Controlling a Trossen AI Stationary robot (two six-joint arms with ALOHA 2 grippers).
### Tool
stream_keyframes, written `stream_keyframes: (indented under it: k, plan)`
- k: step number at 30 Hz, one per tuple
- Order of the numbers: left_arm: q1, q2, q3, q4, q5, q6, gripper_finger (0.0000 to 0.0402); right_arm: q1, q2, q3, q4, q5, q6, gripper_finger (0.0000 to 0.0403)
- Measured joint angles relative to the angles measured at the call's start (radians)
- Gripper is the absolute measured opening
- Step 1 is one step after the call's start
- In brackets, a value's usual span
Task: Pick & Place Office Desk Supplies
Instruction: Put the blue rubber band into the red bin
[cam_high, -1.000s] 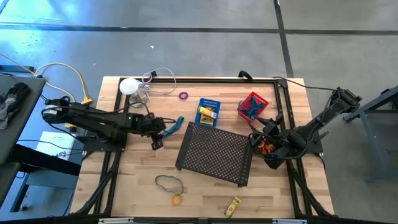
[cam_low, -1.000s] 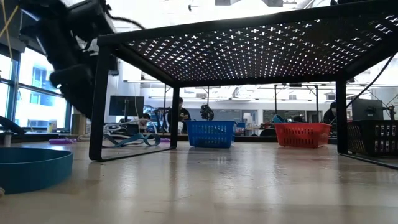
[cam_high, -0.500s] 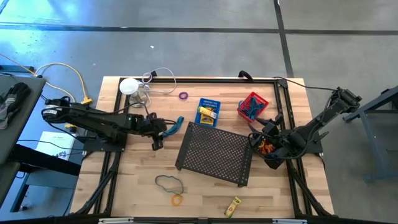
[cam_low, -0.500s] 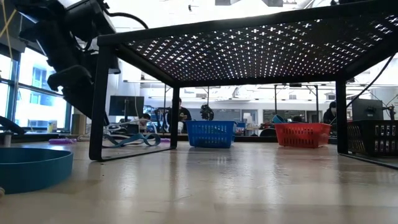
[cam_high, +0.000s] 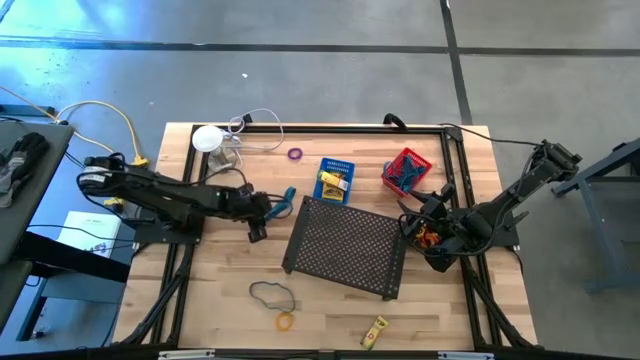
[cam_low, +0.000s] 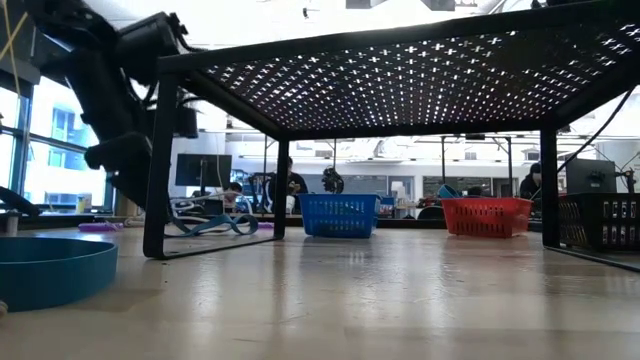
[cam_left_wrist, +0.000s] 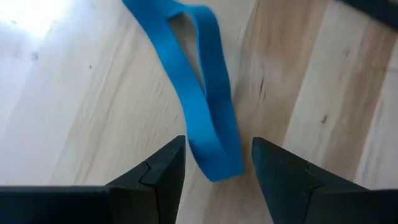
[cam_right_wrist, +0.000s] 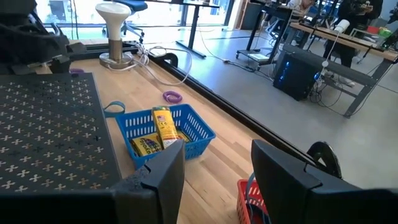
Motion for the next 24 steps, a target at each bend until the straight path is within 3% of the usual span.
stream_keyframes:
  k: [10,13,20,24]
  plan:
    - [0.038,0.102,0.004,0.016,0.013,-0.002,0.0167,0.0,0.0,0.0,0.015,-0.028,0.0,0.0173]
    - [0.037,0.103,0.004,0.02,-0.001,-0.004,0.0136,0.0,0.0,0.0,0.016,-0.028,0.0,0.0173]
    - [0.038,0.104,0.003,0.026,-0.029,-0.011,0.0016,0.0,0.0,0.0,0.024,-0.029,0.002,0.0173]
    - [0.023,0.105,0.005,0.022,-0.084,-0.027,0.0005,0.0,0.0,0.0,0.03,-0.029,0.002,0.0173]
